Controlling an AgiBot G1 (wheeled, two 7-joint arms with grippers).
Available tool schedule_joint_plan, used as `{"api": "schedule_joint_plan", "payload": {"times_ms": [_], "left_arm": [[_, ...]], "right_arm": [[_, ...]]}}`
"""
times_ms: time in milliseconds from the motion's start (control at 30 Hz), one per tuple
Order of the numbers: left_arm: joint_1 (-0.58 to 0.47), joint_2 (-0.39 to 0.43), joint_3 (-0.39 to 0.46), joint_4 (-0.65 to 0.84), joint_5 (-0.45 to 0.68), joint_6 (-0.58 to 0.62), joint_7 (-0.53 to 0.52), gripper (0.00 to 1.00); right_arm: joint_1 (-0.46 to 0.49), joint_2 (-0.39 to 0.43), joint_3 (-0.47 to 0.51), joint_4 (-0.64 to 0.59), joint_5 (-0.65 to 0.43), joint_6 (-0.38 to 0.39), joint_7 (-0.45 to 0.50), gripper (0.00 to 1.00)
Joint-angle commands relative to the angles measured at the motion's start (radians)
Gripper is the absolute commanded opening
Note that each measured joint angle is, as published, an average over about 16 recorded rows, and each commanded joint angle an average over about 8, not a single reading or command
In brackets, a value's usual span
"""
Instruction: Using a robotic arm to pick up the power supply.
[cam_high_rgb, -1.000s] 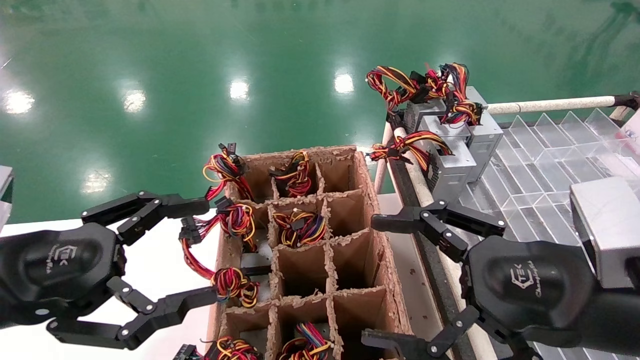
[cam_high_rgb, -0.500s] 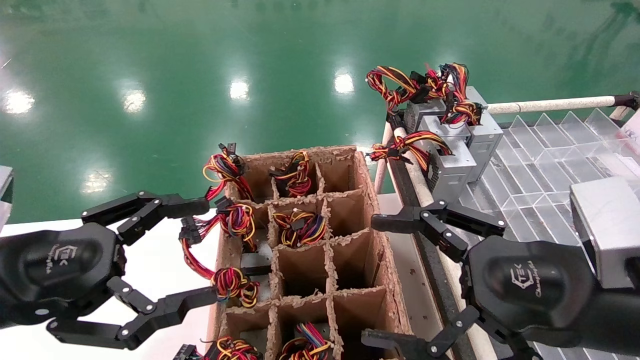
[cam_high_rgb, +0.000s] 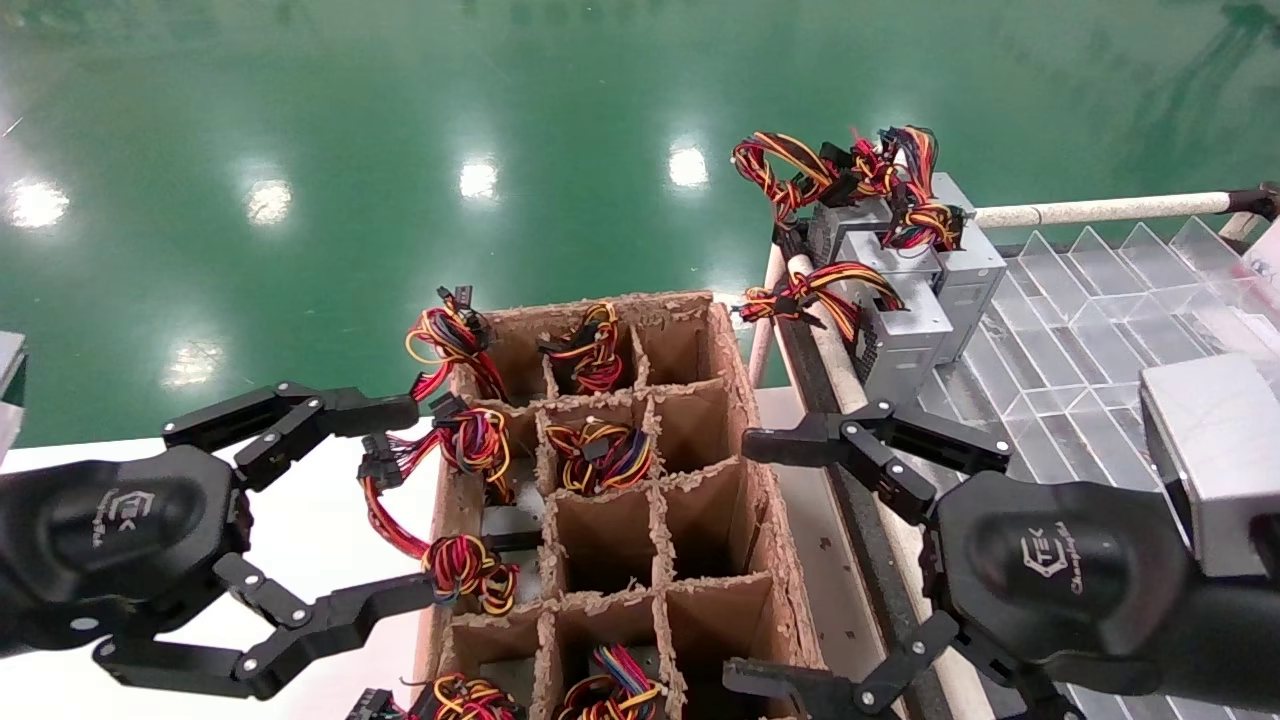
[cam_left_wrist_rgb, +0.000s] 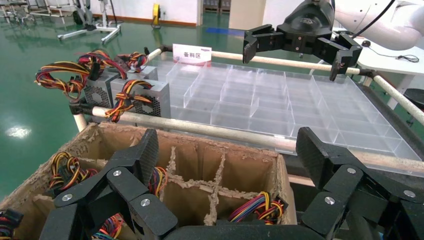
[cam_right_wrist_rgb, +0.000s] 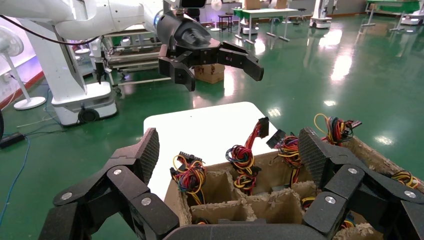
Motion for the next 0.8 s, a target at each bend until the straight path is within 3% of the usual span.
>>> {"api": "schedule_joint_plan", "payload": {"times_ms": [33,800], "left_arm": [[0.000,0.000,0.000,0.000,0.000,0.000,0.000,1.00],[0.000,0.000,0.000,0.000,0.000,0.000,0.000,1.00]], "right_arm": [[0.000,0.000,0.000,0.000,0.000,0.000,0.000,1.00],[0.000,0.000,0.000,0.000,0.000,0.000,0.000,1.00]]}}
